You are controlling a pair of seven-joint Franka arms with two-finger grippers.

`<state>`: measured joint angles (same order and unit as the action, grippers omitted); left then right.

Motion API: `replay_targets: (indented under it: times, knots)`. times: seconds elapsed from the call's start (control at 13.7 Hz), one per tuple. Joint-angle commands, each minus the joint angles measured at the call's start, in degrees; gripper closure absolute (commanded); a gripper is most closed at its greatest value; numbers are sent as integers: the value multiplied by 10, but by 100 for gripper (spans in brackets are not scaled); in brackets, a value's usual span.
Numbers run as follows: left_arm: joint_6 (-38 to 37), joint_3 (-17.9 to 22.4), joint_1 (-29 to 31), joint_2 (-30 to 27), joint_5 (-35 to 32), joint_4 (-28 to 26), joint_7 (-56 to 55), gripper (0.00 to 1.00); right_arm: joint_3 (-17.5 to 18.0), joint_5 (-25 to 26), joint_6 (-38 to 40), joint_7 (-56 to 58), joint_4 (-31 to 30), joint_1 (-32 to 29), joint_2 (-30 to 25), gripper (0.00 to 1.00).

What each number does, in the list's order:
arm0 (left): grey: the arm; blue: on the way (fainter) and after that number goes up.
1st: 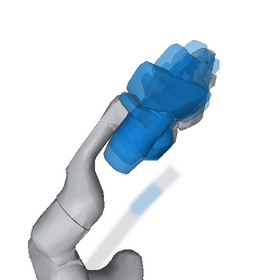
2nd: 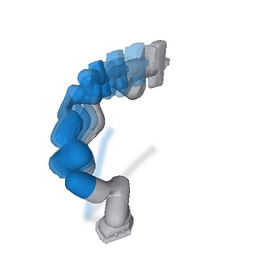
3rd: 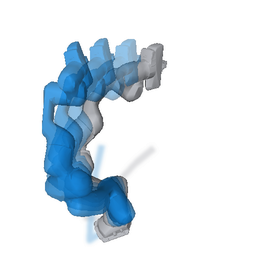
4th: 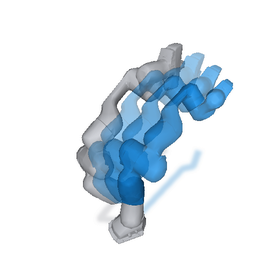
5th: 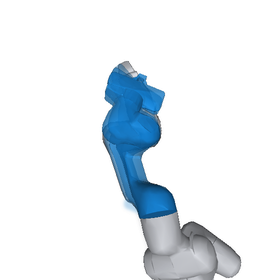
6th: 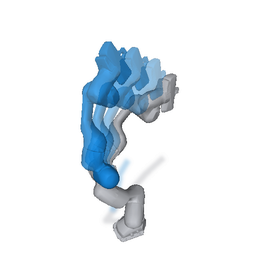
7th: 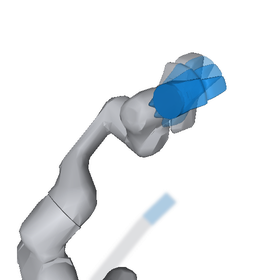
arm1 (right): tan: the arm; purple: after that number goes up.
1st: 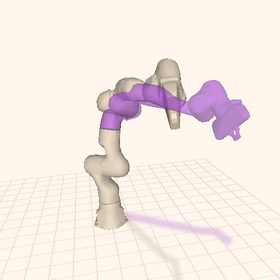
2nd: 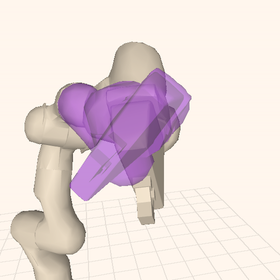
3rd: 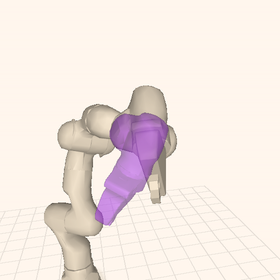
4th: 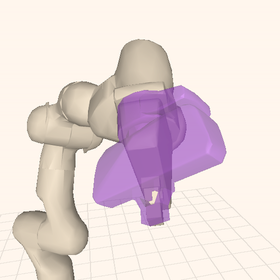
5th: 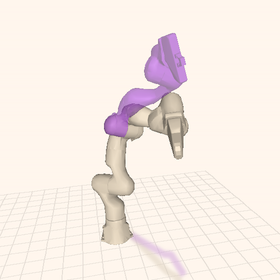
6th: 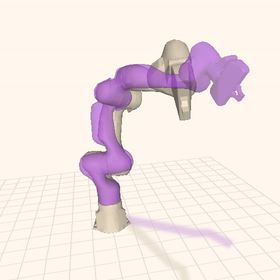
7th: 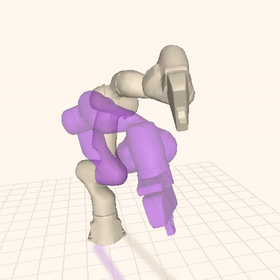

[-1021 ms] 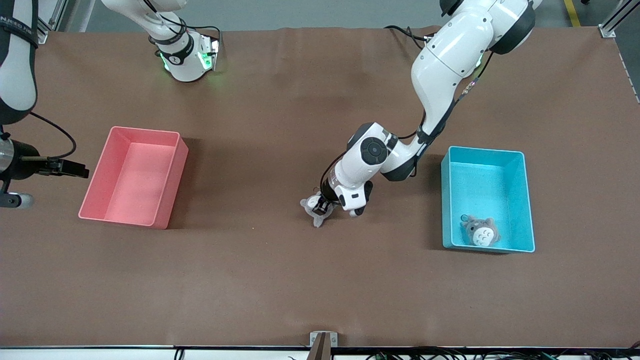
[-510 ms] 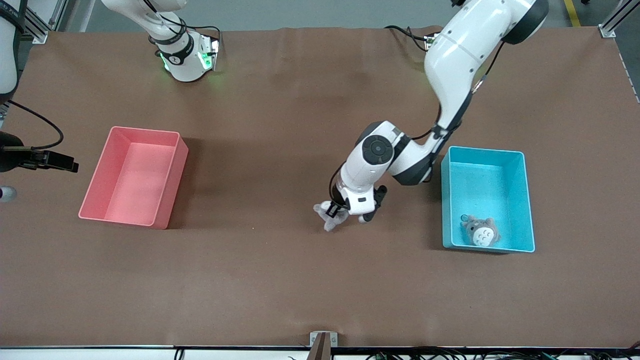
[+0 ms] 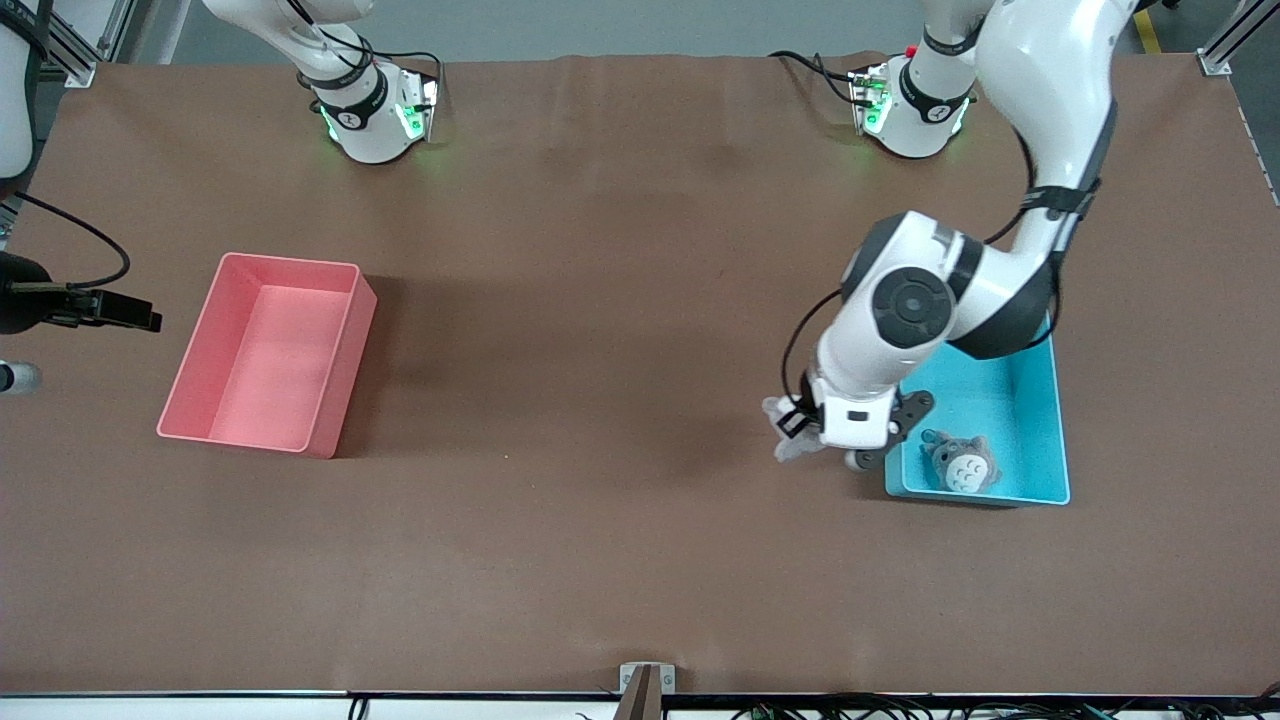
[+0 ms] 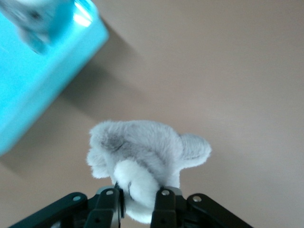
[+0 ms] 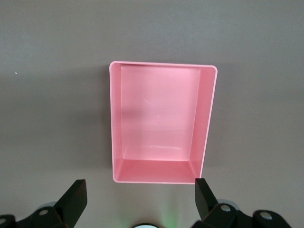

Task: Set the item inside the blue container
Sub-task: 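Carry the second plush into the blue box and open the left gripper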

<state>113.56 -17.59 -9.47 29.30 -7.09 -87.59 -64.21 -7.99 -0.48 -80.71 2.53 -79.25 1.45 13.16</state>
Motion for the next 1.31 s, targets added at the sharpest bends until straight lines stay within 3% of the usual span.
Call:
replay_targets:
  times: [0.0, 0.22, 0.36, 0.44, 0.51, 0.58, 0.66, 0.73, 0.95, 1.24]
  knots:
    - [-61, -3, 45, -40, -9, -31, 106, 100, 8, 4, 6, -1, -29, -7, -43, 0]
    - [-83, -2, 119, -77, -21, -92, 250, 98, 9, 5, -14, -1, -90, -8, -94, 0]
    - [-83, -3, 165, -78, -28, -118, 318, 91, 13, 5, -23, -1, -116, -17, -120, 0]
    - [-82, -3, 178, -78, -28, -129, 331, 75, 26, 6, -25, -1, -121, -26, -129, 0]
    - [-82, -3, 186, -79, -28, -139, 333, 67, 29, 7, -24, -1, -125, -29, -132, 0]
    - [-82, -3, 193, -81, -28, -144, 333, 47, 29, 10, -27, -1, -136, -27, -145, 0]
    - [-83, -3, 197, -85, -28, -146, 333, 17, 29, 11, -34, -1, -151, -26, -155, 0]
    - [-84, -4, 201, -88, -28, -145, 333, 0, 29, 11, -44, -1, -169, -25, -172, 0]
    - [-93, -5, 199, -103, -27, -108, 334, 0, 29, 11, -57, -1, -201, -23, -207, 0]
    - [-171, -12, 195, -105, -21, 62, 336, 0, 30, 12, -51, 1, -200, -22, -232, 0]
